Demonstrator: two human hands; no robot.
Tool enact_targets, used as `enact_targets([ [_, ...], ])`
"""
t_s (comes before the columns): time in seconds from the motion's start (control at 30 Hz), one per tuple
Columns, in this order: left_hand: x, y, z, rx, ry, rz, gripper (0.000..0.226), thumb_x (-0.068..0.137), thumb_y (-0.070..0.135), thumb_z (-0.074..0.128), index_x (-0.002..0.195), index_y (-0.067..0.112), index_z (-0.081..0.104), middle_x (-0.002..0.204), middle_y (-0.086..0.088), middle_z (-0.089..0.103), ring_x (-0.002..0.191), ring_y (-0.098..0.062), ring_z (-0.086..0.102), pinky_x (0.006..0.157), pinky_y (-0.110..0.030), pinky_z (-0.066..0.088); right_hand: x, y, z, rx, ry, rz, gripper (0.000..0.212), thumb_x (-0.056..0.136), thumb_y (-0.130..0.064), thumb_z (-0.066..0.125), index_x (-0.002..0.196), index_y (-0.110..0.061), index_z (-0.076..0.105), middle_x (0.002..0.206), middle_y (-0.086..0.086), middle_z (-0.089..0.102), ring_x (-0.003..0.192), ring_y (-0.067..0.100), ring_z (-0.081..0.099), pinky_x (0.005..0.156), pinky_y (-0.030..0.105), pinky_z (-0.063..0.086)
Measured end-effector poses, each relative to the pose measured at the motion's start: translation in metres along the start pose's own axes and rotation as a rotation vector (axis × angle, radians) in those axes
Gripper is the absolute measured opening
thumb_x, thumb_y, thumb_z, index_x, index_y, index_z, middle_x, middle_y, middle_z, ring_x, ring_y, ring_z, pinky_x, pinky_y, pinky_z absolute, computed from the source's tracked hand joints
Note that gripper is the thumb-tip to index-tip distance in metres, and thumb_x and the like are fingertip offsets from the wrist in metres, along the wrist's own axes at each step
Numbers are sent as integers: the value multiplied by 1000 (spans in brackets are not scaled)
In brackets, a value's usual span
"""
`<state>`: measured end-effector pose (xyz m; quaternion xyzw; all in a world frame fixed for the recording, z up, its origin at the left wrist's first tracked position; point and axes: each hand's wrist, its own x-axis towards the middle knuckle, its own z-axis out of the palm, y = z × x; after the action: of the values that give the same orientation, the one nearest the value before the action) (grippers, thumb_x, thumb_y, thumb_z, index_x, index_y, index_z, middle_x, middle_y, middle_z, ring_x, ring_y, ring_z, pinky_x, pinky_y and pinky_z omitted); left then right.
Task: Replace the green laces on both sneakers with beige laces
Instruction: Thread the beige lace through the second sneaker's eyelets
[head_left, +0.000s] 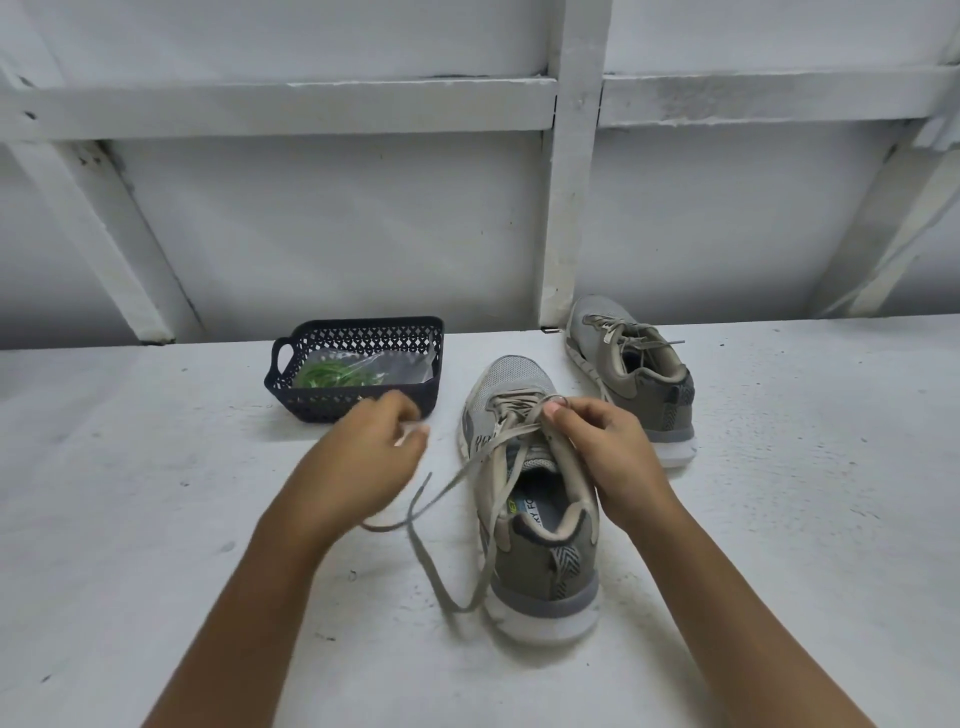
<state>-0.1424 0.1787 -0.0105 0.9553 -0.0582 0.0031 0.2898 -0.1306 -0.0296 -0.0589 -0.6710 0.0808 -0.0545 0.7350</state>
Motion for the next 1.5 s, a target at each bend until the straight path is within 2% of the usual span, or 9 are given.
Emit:
enact_targets([
  [0.17,0,36,28,77,209,308,27,93,32,52,117,23,57,124,-1,44,117,-18,40,97,-31,35,-2,0,0,48,1,-13,6,87,-11,64,92,-13,62,85,11,65,74,18,61,74,33,51],
  [0.4,14,49,51,230,270,425,13,87,23,61,94,13,62,103,-8,51,96,-29,49,76,-39,40,-3,-3,0,39,-15,-27,4,88,-8,63,88,-10,60,80,11,64,71,16,59,68,28,50],
  [0.53,11,46,45,-11,48,340,7,92,26,56,87,21,58,104,4,47,105,-15,40,88,-29,34,-3,-3,-1,3,4,-55,10,87,-10,64,78,-11,60,74,7,62,68,13,56,66,24,47],
  [0.73,5,33,20,-364,-245,258,21,86,19,66,67,28,61,86,11,55,77,10,50,70,-6,36,-3,-3,0,-83,26,-82,15,86,-15,67,72,-14,61,68,0,59,64,8,54,64,20,45],
  [0.9,0,27,15,-559,-409,332,11,81,17,68,72,15,65,80,-7,59,73,-5,55,71,-12,42,-3,-4,1,-92,3,-90,10,86,-11,65,76,-13,65,73,3,64,70,10,57,70,22,47],
  [1.03,-2,27,13,-621,-487,376,9,76,21,68,69,25,68,81,-18,57,73,-19,56,70,-21,46,-3,-5,0,-82,-11,-94,12,86,-7,64,78,-15,68,75,0,66,71,6,60,70,17,48],
  [1.23,-3,30,13,-616,-500,369,10,76,20,68,68,27,70,84,-15,59,71,-19,57,67,-22,46,-2,-4,-1,-77,-20,-91,12,86,-9,64,77,-15,70,74,-2,67,71,6,61,70,20,47],
  [1.33,-3,34,10,-561,-496,351,12,81,21,66,71,26,71,74,6,64,69,-6,58,69,-16,44,-3,-3,-1,-58,-14,-77,11,87,-10,64,78,-14,69,73,0,67,70,7,61,71,22,48],
  [1.5,-2,40,17,-77,-380,282,32,97,35,46,67,33,57,55,17,53,52,7,46,53,-12,30,-2,-3,-2,-41,-17,-67,10,87,-11,63,79,-10,69,76,5,67,72,11,61,72,25,49],
])
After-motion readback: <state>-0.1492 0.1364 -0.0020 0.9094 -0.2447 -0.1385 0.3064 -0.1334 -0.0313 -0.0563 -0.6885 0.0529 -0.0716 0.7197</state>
